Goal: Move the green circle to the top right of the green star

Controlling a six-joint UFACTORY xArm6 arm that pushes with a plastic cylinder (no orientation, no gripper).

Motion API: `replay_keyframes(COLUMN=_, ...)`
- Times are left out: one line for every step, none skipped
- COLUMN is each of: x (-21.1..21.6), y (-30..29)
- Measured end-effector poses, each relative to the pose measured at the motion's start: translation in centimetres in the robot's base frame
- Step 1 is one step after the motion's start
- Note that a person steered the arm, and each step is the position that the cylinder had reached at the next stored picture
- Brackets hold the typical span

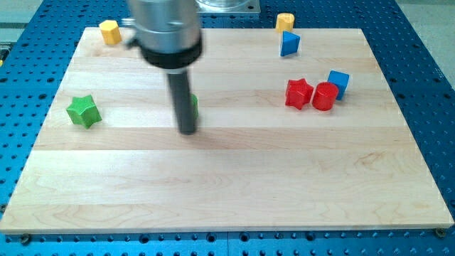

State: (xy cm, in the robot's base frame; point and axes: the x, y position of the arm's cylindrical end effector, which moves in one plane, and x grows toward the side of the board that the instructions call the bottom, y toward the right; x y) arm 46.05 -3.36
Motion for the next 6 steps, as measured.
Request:
replay_keyframes(x=-2.9, y=0.2)
replay_keyframes(x=-2.7, y=-8.7)
replay_keyframes(x=-1.1, y=-12.0)
replay_keyframes(x=-4.3, y=-8.6)
replay_keyframes(x=-5.0, y=-11.3)
replay_keyframes(x=-7.8, y=-8.6)
